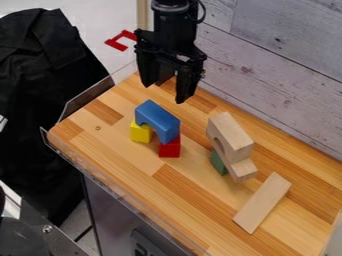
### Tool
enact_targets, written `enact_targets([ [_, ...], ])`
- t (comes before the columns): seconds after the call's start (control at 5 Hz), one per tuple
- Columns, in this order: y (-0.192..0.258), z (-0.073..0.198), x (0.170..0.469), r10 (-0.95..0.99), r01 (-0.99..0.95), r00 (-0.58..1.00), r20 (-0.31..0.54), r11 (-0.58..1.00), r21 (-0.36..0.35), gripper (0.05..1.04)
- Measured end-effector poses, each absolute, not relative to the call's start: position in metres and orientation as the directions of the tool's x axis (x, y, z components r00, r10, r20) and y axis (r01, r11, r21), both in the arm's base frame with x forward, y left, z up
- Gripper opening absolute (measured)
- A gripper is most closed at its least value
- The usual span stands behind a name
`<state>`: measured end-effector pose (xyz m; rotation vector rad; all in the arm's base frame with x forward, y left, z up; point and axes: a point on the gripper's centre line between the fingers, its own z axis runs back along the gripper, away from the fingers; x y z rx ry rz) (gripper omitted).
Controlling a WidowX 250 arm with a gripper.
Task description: Put the blue hexagon in top of the white hexagon
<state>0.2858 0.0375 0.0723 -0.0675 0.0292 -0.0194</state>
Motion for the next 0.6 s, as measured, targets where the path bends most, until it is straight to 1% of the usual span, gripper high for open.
enact_targets([
  [0.2,0.0361,0.0639,0.2827,-0.02,0.016,0.998,-0.056,0.997,-0.072,0.999],
  [0.4,0.0353,0.0573,0.2839,0.058,-0.06,0.998,-0.033,0.996,-0.06,0.999],
  [0.6,0.0342,0.0636,0.2857,0.177,-0.174,0.983,0.058,0.983,-0.053,0.999],
])
